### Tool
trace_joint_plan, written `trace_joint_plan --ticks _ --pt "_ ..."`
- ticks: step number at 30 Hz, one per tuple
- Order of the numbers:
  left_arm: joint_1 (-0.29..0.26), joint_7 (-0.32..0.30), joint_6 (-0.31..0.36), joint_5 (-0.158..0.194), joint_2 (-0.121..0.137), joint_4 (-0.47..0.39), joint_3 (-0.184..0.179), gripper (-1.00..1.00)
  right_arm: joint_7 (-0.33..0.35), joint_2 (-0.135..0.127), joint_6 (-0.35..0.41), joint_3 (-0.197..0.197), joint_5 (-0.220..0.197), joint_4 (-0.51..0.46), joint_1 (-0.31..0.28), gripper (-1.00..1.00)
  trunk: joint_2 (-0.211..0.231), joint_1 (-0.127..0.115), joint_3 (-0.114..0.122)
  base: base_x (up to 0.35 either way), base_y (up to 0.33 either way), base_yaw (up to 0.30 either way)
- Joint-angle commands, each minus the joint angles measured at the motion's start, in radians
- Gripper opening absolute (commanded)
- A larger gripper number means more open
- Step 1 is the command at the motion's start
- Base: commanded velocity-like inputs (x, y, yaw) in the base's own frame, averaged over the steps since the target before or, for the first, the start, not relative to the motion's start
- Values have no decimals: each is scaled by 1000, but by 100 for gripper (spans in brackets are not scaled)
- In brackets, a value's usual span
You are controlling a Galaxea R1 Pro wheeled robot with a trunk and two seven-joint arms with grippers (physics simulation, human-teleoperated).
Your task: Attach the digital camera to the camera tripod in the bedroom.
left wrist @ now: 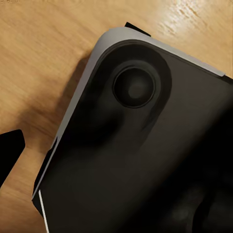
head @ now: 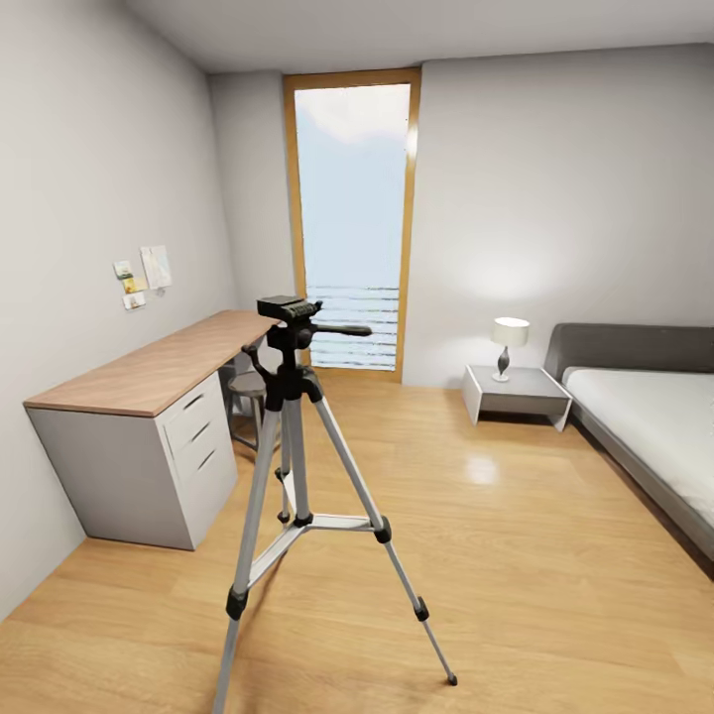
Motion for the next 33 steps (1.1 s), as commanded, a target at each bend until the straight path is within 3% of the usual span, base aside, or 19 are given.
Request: trace_joint_plan --ticks 1,20,33 --pt "1 1 -1 2 0 -2 1 100 -2 0 -1 1 9 -1 0 100 0 0 -1 136 0 -8" --pt "1 -3 -1 2 2 -2 1 100 -1 -2 -1 1 9 -1 0 100 0 0 -1 257 64 -1" --pt "1 -1 -2 2 1 -2 2 100 -1 -2 -1 1 9 -1 0 100 0 0 -1 50 18 0"
